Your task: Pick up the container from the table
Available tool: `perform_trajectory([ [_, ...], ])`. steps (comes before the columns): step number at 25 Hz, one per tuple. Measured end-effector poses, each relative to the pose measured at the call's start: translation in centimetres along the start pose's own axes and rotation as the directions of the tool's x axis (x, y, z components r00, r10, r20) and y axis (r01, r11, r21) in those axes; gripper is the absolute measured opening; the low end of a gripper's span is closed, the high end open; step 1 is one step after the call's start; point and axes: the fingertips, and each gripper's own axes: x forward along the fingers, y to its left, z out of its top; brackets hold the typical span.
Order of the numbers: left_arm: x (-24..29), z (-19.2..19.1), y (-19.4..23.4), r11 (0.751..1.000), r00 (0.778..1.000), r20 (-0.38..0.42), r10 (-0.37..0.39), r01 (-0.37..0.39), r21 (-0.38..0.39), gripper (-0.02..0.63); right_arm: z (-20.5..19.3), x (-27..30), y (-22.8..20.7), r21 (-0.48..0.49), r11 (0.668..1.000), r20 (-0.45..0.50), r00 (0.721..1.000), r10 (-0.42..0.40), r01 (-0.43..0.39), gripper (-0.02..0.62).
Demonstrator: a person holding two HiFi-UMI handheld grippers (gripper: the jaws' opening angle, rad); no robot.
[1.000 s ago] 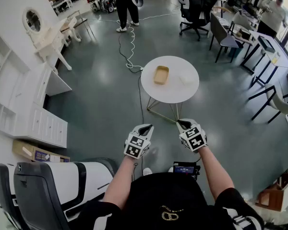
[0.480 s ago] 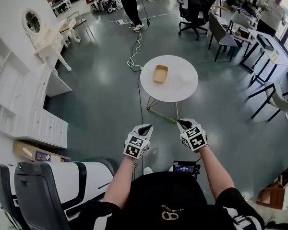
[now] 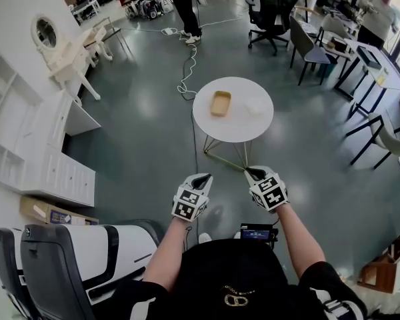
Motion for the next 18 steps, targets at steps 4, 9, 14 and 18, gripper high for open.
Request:
perform_trajectory([
  [4, 0.7, 0.2, -0.7, 1.0, 1.0, -0.007, 0.004, -0.004, -0.005, 0.009, -0.5, -0.3, -0.7, -0.003, 1.0, 0.001, 1.0, 0.017, -0.017, 0.066],
  [9, 1.5, 0.6, -1.8, 1.0, 1.0, -0.007, 0.022, -0.022, -0.009, 0.009, -1.3, -0.9, -1.7, -0.005, 0.999, 0.006, 0.999, 0.033, -0.033, 0.066],
  [14, 1.7, 0.8, -3.2, 0.999, 0.999, -0.014, 0.046, -0.047, -0.015, 0.009, -2.2, -1.6, -2.8, 0.005, 0.999, 0.009, 0.999, 0.054, -0.054, 0.066],
  [18, 1.9, 0.0, -4.0, 0.998, 0.998, -0.035, 0.054, -0.055, -0.02, 0.009, -3.1, -2.0, -3.5, 0.027, 0.998, 0.007, 0.998, 0.055, -0.055, 0.066],
])
